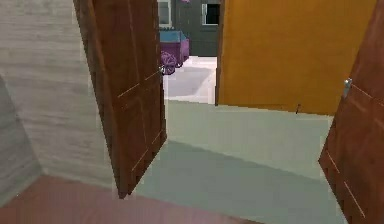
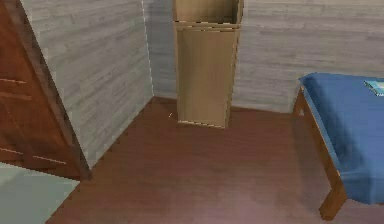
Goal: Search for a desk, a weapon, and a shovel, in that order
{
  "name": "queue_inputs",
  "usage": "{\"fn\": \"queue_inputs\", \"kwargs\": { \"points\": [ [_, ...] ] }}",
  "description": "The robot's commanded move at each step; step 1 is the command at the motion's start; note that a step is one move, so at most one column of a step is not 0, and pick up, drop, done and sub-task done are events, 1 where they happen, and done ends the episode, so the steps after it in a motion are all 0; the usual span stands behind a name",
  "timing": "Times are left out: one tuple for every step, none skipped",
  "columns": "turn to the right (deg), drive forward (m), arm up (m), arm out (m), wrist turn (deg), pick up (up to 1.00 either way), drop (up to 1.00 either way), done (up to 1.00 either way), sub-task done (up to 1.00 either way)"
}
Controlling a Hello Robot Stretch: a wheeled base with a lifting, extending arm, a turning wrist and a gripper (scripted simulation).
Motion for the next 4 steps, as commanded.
{"fn": "queue_inputs", "kwargs": {
  "points": [
    [3.0,0.00,0.00,0.00,0.0,0.00,0.00,0.00,0.00],
    [0.0,1.00,0.00,0.00,0.0,0.00,0.00,0.00,0.00],
    [0.0,1.00,0.00,0.00,0.0,0.00,0.00,0.00,0.00],
    [6.0,0.00,0.00,0.00,0.0,0.00,0.00,0.00,0.00]
  ]
}}
